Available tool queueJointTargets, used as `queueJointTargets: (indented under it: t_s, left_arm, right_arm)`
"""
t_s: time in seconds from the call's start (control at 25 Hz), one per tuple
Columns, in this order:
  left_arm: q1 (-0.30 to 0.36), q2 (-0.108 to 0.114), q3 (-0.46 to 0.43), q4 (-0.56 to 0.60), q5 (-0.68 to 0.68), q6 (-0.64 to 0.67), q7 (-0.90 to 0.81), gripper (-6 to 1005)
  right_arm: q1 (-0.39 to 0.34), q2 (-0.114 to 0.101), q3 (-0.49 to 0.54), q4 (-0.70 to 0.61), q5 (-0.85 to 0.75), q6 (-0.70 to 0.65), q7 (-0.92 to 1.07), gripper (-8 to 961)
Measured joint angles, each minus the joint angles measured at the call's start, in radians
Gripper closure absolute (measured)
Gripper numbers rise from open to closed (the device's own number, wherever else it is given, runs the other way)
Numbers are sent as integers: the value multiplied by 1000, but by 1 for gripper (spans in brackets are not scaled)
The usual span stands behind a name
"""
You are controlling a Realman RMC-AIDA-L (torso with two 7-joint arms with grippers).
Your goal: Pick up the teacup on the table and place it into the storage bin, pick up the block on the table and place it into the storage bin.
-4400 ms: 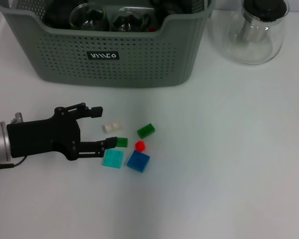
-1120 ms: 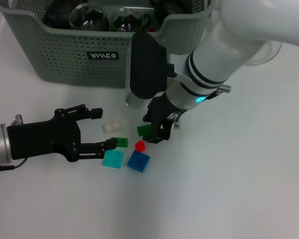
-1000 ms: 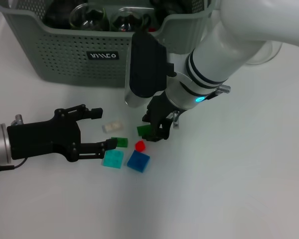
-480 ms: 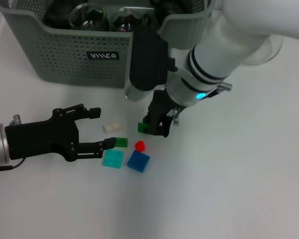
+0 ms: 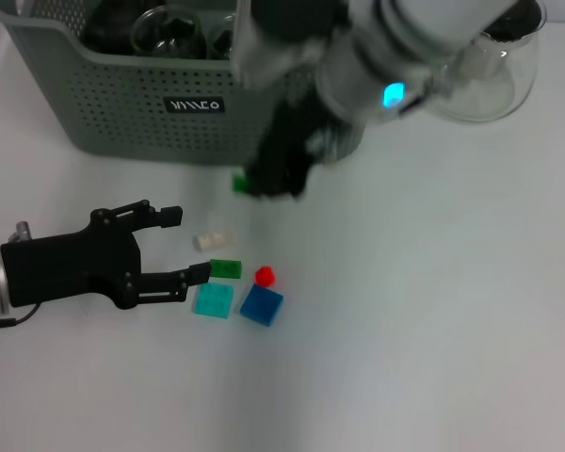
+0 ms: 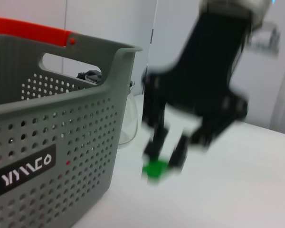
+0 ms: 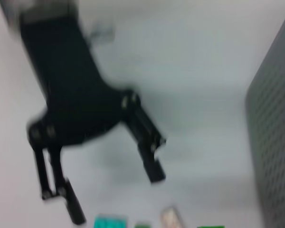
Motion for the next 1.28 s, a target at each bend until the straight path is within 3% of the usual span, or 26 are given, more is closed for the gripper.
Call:
queueJointTargets:
  t_s: [0.24, 0.44, 0.6, 0.84, 1.0, 1.28]
  left_arm:
    - [3, -1, 0, 2, -6, 7, 0, 126]
    - [-5, 1, 0, 2, -7, 11, 0, 126]
    - [-6, 2, 0, 2, -9, 14, 0, 126]
    - [-8, 2, 0, 2, -9, 13, 0, 126]
    - [-11, 2, 0, 2, -9, 9, -2, 126]
    - [-17, 4, 0, -1, -9, 5, -4, 126]
  right_arm:
    - [34, -5, 331, -245, -26, -190, 20, 735]
    - [94, -37, 508, -289, -41, -132, 99, 729]
    - [110, -43, 508, -203, -117, 47, 133, 723]
    - [168, -8, 482, 76, -298, 394, 128, 716]
    - [194, 1, 400, 247, -344, 602, 131, 710]
    - [202, 9, 312, 327, -341, 679, 132, 701]
